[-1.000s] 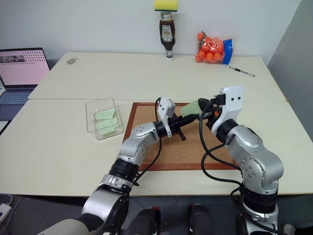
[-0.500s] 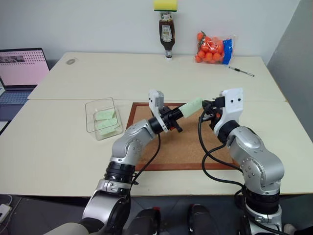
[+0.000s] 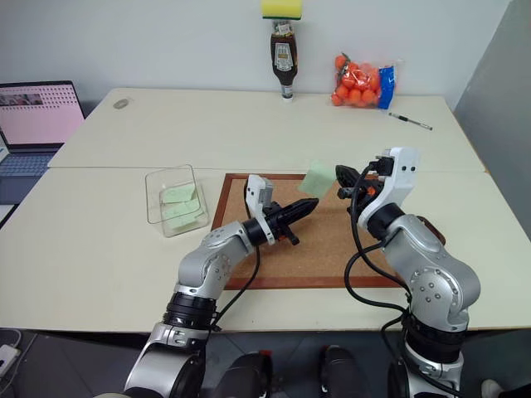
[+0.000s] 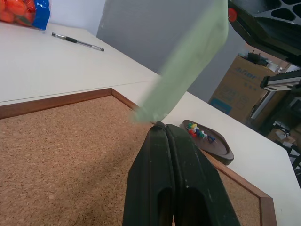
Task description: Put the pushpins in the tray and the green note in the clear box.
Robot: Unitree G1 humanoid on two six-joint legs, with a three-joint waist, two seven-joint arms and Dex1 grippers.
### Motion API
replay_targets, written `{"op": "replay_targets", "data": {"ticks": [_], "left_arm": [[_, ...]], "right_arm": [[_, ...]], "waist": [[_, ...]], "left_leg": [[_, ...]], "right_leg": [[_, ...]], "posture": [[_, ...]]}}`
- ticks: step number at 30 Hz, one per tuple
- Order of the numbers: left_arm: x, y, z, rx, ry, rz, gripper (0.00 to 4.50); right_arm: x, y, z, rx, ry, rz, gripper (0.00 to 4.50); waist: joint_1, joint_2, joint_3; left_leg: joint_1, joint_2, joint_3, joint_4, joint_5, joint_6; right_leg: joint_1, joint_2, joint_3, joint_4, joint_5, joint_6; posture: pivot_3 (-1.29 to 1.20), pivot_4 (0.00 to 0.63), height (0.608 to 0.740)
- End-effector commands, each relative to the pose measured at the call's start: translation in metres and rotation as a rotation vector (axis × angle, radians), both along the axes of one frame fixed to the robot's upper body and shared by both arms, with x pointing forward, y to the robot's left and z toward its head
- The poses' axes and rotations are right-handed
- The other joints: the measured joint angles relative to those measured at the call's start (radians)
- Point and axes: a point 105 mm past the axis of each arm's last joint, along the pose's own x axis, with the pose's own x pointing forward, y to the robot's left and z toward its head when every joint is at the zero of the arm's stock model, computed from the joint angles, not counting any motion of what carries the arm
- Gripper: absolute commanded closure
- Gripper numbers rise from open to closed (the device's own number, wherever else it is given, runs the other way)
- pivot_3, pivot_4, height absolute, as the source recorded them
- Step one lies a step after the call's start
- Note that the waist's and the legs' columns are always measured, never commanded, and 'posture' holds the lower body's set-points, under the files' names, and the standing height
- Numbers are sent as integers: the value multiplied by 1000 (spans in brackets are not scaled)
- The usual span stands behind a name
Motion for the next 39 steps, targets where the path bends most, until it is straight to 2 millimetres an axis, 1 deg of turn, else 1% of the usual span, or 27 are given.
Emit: {"op": "replay_targets", "data": {"ticks": [1,7,8,9,11,12,14,15,19,22,25,29,39], "left_arm": [[3,1,17,-14,-65,23,4479],[8,14,25,-3,-107,54,4479],[8,16,24,5,-113,54,4111],[8,18,25,8,-115,53,4006],[8,22,27,6,-117,50,3522],[8,23,28,3,-116,50,3363],[8,24,31,-9,-110,41,2873],[6,23,33,-18,-106,29,2725],[-4,16,39,-43,-94,-39,1989],[-16,4,48,-75,-81,-115,1439],[-21,-3,50,-72,-83,-149,1439],[-20,-8,47,-15,-127,-164,1439],[-6,-25,34,84,-190,-141,1439]], "right_arm": [[-6,-2,14,-5,-58,-1,4500],[-6,0,11,-171,-107,-8,4500],[-6,1,11,-195,-118,-6,4500],[-6,2,10,-228,-134,-6,4500],[-7,3,8,-284,-163,-1,4500],[-7,4,7,-297,-174,2,4500],[-8,5,6,-300,-188,6,4500],[-8,4,5,-303,-194,7,4500],[-8,4,3,-315,-208,12,4500],[-9,6,3,-324,-211,24,4500],[-9,8,2,-330,-213,36,4500],[-10,10,2,-332,-214,51,4500],[-11,13,3,-332,-215,67,4500]], "waist": [[0,0,0],[-1,0,0],[-1,0,0],[-2,0,0],[-2,0,0],[-1,0,0],[0,0,0],[0,0,0],[0,0,0],[0,0,0],[0,0,0],[0,0,0],[1,0,0]], "left_leg": [[0,0,0,0,0,0],[0,0,0,0,0,0],[0,0,1,0,0,0],[0,0,0,0,0,0],[0,0,0,-1,0,0],[0,0,0,-1,0,0],[0,0,0,0,0,0],[0,0,0,0,0,0],[0,0,0,0,0,0],[0,0,0,0,0,0],[0,0,0,0,0,0],[0,0,0,0,0,0],[0,-1,0,0,0,0]], "right_leg": [[0,0,0,0,0,0],[0,0,0,0,0,0],[0,0,0,0,0,0],[0,0,0,-1,0,0],[0,0,0,-1,0,0],[0,0,-1,-1,0,0],[0,0,-1,-1,0,0],[0,0,-1,-1,0,0],[0,0,-1,-1,0,0],[0,0,0,-1,0,0],[0,0,-1,-1,0,0],[0,0,0,-1,0,0],[0,0,0,-1,0,0]], "posture": [[0,150,740],[0,150,740],[0,150,740],[0,150,740],[0,150,740],[0,150,740],[0,150,740],[0,150,740],[0,150,740],[0,150,740],[0,150,740],[0,150,740],[0,150,740]]}}
